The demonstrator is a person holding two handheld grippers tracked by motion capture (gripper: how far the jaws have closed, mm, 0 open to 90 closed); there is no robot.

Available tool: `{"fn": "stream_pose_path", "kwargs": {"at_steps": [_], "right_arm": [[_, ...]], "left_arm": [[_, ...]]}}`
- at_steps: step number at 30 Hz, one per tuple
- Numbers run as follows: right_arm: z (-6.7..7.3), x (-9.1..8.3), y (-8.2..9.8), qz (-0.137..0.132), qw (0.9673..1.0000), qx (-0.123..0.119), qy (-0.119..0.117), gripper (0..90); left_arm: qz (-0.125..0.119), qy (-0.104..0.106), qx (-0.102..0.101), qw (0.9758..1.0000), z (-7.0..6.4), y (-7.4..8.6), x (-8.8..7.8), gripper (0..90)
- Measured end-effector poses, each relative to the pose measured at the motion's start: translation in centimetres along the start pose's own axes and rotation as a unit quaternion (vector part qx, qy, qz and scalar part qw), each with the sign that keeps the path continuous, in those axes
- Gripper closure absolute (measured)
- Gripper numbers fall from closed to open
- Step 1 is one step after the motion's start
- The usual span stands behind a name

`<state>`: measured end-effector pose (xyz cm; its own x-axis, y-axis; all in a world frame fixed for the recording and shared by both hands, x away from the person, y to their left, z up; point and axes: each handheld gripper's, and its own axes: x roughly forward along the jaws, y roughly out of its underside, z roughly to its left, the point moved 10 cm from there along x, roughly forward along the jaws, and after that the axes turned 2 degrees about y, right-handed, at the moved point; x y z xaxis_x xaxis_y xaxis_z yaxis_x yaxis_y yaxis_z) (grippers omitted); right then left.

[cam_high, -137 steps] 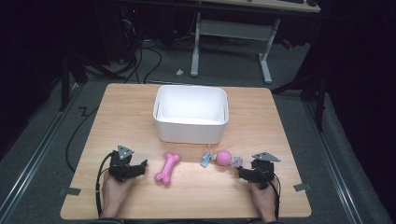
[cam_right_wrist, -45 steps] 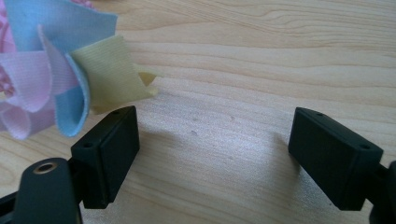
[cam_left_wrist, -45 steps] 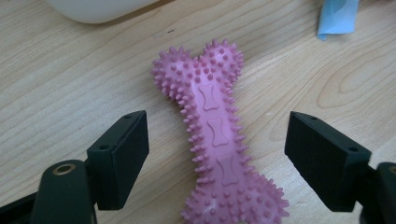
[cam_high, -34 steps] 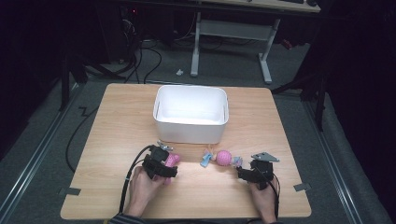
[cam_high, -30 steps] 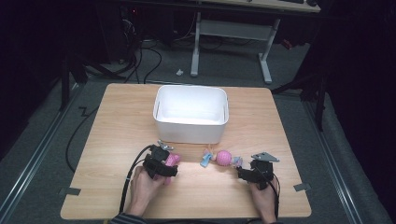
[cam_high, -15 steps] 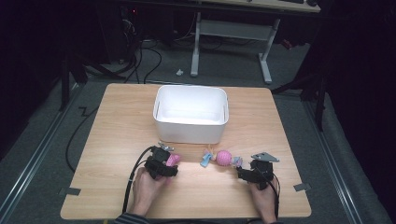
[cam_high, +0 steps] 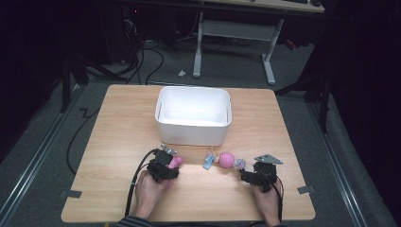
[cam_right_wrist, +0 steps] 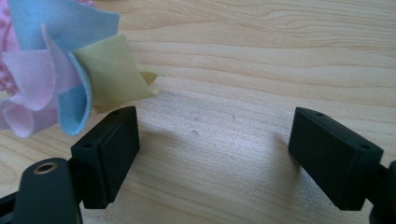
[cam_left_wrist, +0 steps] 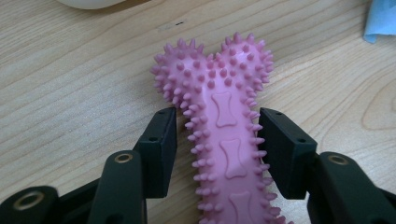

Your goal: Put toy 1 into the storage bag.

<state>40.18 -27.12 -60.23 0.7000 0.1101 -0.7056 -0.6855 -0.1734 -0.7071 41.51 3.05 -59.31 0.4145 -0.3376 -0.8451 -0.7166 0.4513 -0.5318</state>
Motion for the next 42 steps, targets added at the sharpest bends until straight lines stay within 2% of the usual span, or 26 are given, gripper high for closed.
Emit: {"fn": "stream_pose_path", "kwargs": {"at_steps": [2, 7, 14, 21, 26, 31, 37, 38, 42], "right_arm": [[0.0, 0.0, 0.0, 0.000, 1.0000, 0.000, 0.000, 16.3], [0.0, 0.0, 0.0, 0.000, 1.0000, 0.001, 0.000, 16.3], [0.0, 0.0, 0.0, 0.000, 1.0000, 0.001, 0.000, 16.3], [0.0, 0.0, 0.0, 0.000, 1.0000, 0.001, 0.000, 16.3], [0.0, 0.0, 0.0, 0.000, 1.0000, 0.001, 0.000, 16.3], [0.0, 0.0, 0.0, 0.000, 1.0000, 0.000, 0.000, 16.3], [0.0, 0.0, 0.0, 0.000, 1.0000, -0.001, 0.000, 16.3], [0.0, 0.0, 0.0, 0.000, 1.0000, -0.001, 0.000, 16.2], [0.0, 0.0, 0.0, 0.000, 1.0000, 0.000, 0.000, 16.3]], "left_arm": [[-0.002, 0.000, 0.004, 1.0000, 0.0, 0.0, -0.1, 53.6], [-0.002, -0.003, 0.009, 1.0000, -0.1, -0.1, -0.1, 57.7], [0.002, 0.001, 0.025, 0.9997, -0.3, 0.0, -0.3, 58.4], [-0.001, 0.008, 0.027, 0.9996, -0.3, 0.0, -0.8, 58.6], [-0.015, 0.022, 0.028, 0.9993, -0.2, -0.1, -1.6, 58.7], [-0.013, 0.035, 0.032, 0.9988, -0.2, -0.2, -2.0, 58.7], [-0.017, 0.045, 0.030, 0.9984, -0.3, -0.7, -3.1, 58.8], [-0.020, 0.041, 0.038, 0.9983, -0.3, -0.9, -3.5, 58.8], [-0.022, 0.054, 0.037, 0.9976, -0.6, -1.1, -3.3, 58.8]]}}
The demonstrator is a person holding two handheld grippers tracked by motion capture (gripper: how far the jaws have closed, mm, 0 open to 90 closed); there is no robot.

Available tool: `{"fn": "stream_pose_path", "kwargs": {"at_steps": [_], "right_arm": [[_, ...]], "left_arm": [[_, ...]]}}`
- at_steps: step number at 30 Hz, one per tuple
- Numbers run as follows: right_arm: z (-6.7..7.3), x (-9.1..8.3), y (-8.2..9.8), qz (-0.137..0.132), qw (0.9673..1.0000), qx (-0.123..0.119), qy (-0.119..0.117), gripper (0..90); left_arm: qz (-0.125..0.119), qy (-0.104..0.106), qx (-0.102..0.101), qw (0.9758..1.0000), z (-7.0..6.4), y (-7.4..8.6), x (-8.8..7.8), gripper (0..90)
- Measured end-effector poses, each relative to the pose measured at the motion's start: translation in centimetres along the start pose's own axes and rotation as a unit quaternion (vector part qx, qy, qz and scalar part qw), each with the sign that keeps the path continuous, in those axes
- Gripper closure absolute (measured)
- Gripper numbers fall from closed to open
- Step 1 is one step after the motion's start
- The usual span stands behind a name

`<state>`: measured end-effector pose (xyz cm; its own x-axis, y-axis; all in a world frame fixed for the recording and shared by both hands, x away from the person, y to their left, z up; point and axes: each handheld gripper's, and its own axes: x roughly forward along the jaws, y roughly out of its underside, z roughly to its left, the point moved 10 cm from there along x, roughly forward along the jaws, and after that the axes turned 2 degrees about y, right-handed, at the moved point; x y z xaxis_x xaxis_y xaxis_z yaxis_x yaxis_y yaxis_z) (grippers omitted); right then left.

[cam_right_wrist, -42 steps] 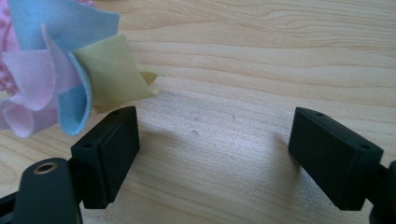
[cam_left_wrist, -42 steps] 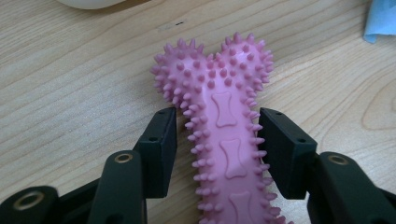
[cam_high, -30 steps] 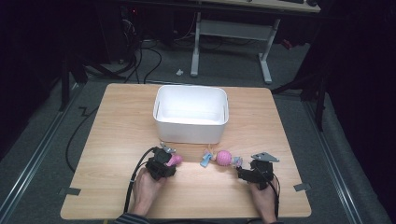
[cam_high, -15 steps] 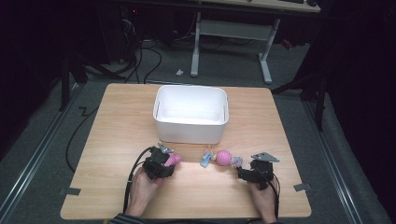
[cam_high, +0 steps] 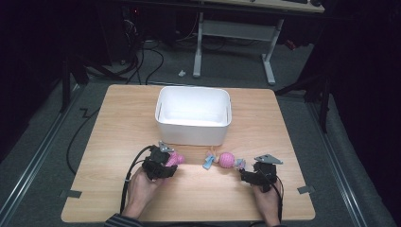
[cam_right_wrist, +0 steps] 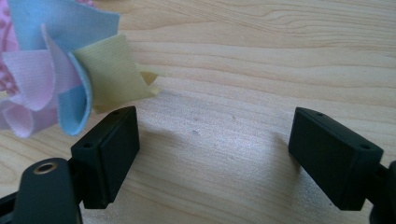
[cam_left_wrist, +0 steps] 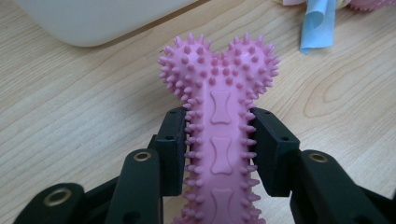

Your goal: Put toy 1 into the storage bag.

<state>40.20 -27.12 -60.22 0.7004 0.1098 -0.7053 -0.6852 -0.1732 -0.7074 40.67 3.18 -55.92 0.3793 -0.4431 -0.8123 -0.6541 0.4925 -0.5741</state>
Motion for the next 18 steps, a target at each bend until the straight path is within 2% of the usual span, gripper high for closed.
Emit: {"fn": "stream_pose_path", "kwargs": {"at_steps": [5, 9, 12, 15, 18], "right_arm": [[0.0, 0.0, 0.0, 0.000, 1.0000, 0.002, 0.000, 16.2], [0.0, 0.0, 0.0, 0.000, 1.0000, 0.001, 0.000, 16.3], [0.0, 0.0, 0.0, 0.000, 1.0000, 0.001, 0.000, 16.3], [0.0, 0.0, 0.0, 0.000, 1.0000, 0.001, 0.000, 16.3], [0.0, 0.0, 0.0, 0.000, 1.0000, 0.000, 0.000, 16.3]], "left_arm": [[-0.005, 0.010, 0.002, 0.9999, -0.3, -0.2, 0.1, 58.8], [0.006, 0.015, 0.007, 0.9998, -0.4, -0.3, -0.2, 58.9], [0.005, 0.025, 0.004, 0.9997, -0.4, -0.6, -0.6, 58.9], [0.002, 0.022, 0.008, 0.9997, -0.3, -1.0, -1.3, 58.9], [-0.003, 0.028, 0.005, 0.9996, -0.1, -1.5, -2.1, 58.9]]}}
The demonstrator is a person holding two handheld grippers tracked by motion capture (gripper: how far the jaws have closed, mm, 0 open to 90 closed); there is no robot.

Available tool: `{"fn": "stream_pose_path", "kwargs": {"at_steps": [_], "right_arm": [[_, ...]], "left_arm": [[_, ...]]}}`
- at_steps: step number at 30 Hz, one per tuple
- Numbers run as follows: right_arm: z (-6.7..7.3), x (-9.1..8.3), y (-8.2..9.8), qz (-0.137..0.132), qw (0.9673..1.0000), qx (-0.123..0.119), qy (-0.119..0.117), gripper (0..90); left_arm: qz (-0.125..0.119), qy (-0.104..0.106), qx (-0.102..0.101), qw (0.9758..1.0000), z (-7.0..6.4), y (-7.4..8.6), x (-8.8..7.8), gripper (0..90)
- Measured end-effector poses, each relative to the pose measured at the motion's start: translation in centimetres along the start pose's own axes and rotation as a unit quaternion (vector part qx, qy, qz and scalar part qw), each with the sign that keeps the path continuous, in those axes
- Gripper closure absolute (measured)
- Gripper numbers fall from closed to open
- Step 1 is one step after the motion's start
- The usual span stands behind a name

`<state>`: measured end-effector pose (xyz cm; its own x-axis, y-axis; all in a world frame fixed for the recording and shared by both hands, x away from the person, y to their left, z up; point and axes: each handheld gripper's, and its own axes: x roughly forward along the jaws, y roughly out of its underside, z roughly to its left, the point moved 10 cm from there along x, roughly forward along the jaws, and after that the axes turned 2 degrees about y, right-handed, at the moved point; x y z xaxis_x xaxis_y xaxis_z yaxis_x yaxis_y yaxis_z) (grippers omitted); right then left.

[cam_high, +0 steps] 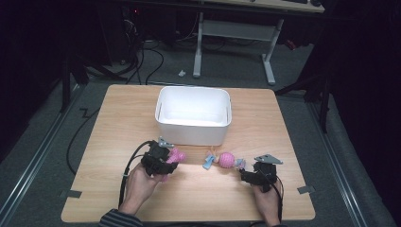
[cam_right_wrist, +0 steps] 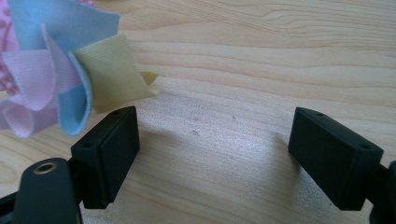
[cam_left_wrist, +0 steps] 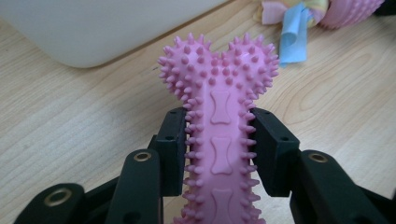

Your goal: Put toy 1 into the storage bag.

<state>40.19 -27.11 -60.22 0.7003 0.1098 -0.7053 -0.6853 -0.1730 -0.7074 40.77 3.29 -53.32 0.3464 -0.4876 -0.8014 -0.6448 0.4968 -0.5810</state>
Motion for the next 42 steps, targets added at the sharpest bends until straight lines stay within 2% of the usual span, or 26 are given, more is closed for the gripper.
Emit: {"fn": "stream_pose_path", "kwargs": {"at_steps": [2, 3, 4, 5, 11, 12, 13, 15, 21, 23, 24, 28, 35, 42], "right_arm": [[0.0, 0.0, 0.0, 0.000, 1.0000, 0.000, 0.000, 16.3], [0.0, 0.0, 0.0, 0.000, 1.0000, 0.000, 0.000, 16.3], [0.0, 0.0, 0.0, 0.000, 1.0000, 0.000, 0.000, 16.3], [0.0, 0.0, 0.0, 0.000, 1.0000, -0.001, 0.000, 16.3], [0.0, 0.0, 0.0, -0.001, 1.0000, 0.000, 0.000, 16.3], [0.0, 0.0, 0.0, -0.001, 1.0000, 0.000, 0.000, 16.3], [0.0, 0.0, 0.0, 0.000, 1.0000, 0.001, 0.000, 16.3], [0.0, 0.0, 0.0, 0.000, 1.0000, 0.001, 0.000, 16.3], [0.1, 0.0, 0.0, -0.001, 1.0000, 0.001, 0.000, 16.3], [0.1, 0.0, 0.0, -0.001, 1.0000, 0.001, -0.001, 16.3], [0.1, 0.0, 0.0, 0.000, 1.0000, 0.001, -0.001, 16.3], [0.1, 0.0, 0.0, 0.000, 1.0000, 0.000, -0.001, 16.3], [0.1, 0.0, 0.0, 0.000, 1.0000, 0.000, -0.002, 16.3], [0.1, 0.0, 0.0, 0.000, 1.0000, -0.001, -0.002, 16.3]], "left_arm": [[-0.006, -0.005, 0.004, 1.0000, 0.2, -0.5, -1.0, 58.9], [-0.006, -0.005, 0.004, 1.0000, 0.2, -0.5, -1.0, 58.9], [-0.014, -0.005, 0.012, 0.9998, 0.3, -0.9, -1.8, 59.0], [-0.014, -0.005, 0.012, 0.9998, 0.3, -0.9, -1.8, 59.0], [-0.029, 0.008, 0.018, 0.9994, 0.2, -2.2, -3.2, 59.0], [-0.034, 0.012, 0.020, 0.9992, 0.2, -2.4, -3.4, 58.9], [-0.039, 0.028, 0.018, 0.9987, 0.0, -3.0, -3.7, 58.8], [-0.039, 0.029, 0.020, 0.9986, 0.0, -3.2, -3.9, 58.7], [-0.038, 0.015, 0.036, 0.9985, -0.1, -4.6, -4.8, 58.7], [-0.040, 0.004, 0.043, 0.9983, 0.1, -5.2, -4.9, 58.6], [-0.043, -0.008, 0.050, 0.9978, 0.4, -5.7, -5.1, 58.5], [-0.041, -0.016, 0.059, 0.9973, 0.7, -6.4, -5.6, 58.5], [-0.049, -0.016, 0.057, 0.9970, 1.0, -7.6, -6.4, 58.6], [-0.052, -0.015, 0.069, 0.9962, 0.9, -9.2, -7.5, 58.6]]}}
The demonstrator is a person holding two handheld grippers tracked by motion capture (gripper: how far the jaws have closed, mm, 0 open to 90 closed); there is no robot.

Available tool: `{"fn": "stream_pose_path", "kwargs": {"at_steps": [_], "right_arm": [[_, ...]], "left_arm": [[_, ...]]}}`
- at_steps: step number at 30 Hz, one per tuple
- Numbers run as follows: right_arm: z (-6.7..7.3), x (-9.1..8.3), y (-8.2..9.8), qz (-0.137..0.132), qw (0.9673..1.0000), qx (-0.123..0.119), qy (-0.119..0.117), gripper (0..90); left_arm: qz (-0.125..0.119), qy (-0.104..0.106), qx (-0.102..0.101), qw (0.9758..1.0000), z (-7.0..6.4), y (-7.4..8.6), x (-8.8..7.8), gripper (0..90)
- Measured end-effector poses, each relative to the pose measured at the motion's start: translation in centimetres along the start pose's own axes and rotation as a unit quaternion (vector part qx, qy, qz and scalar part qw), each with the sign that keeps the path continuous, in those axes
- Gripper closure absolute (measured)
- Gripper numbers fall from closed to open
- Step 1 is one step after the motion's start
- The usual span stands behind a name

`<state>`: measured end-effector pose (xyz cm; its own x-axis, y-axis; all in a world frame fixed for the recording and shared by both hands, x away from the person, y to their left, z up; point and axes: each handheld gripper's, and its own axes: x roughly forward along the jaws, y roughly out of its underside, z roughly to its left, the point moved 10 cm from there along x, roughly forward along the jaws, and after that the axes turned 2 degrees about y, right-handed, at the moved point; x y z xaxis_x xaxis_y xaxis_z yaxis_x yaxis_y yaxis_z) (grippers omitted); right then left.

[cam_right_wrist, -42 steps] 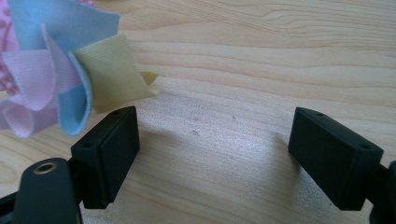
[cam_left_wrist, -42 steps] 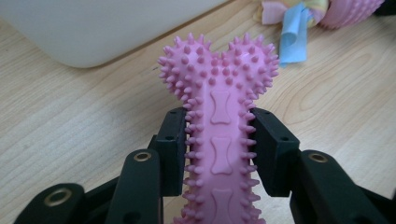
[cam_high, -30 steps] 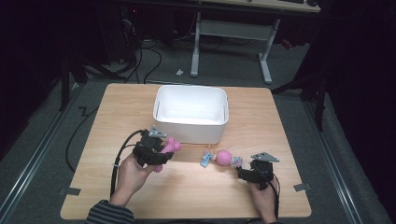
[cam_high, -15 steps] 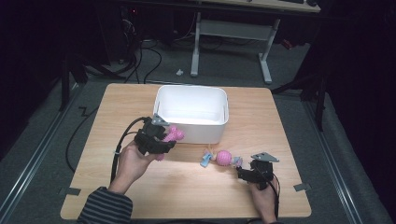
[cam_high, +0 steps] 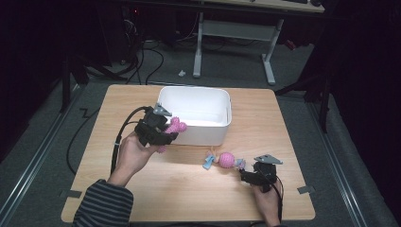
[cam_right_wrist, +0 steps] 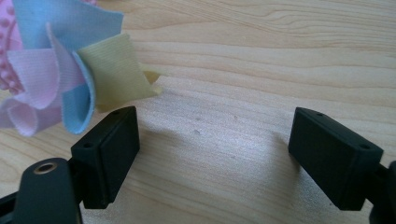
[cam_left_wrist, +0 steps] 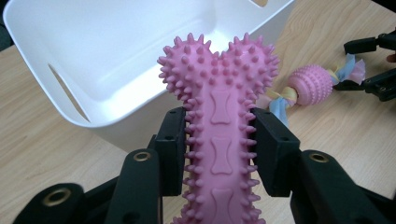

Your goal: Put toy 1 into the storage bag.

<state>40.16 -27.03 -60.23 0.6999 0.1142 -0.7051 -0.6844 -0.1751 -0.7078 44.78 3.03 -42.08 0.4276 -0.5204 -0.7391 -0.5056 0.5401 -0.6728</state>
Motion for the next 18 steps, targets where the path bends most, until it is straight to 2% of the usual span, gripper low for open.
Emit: {"fn": "stream_pose_path", "kwargs": {"at_steps": [18], "right_arm": [[0.0, 0.0, 0.0, 0.001, 1.0000, 0.000, 0.000, 16.3]], "left_arm": [[-0.006, 0.009, 0.008, 0.9999, 0.7, -3.7, -0.7, 58.9]]}}
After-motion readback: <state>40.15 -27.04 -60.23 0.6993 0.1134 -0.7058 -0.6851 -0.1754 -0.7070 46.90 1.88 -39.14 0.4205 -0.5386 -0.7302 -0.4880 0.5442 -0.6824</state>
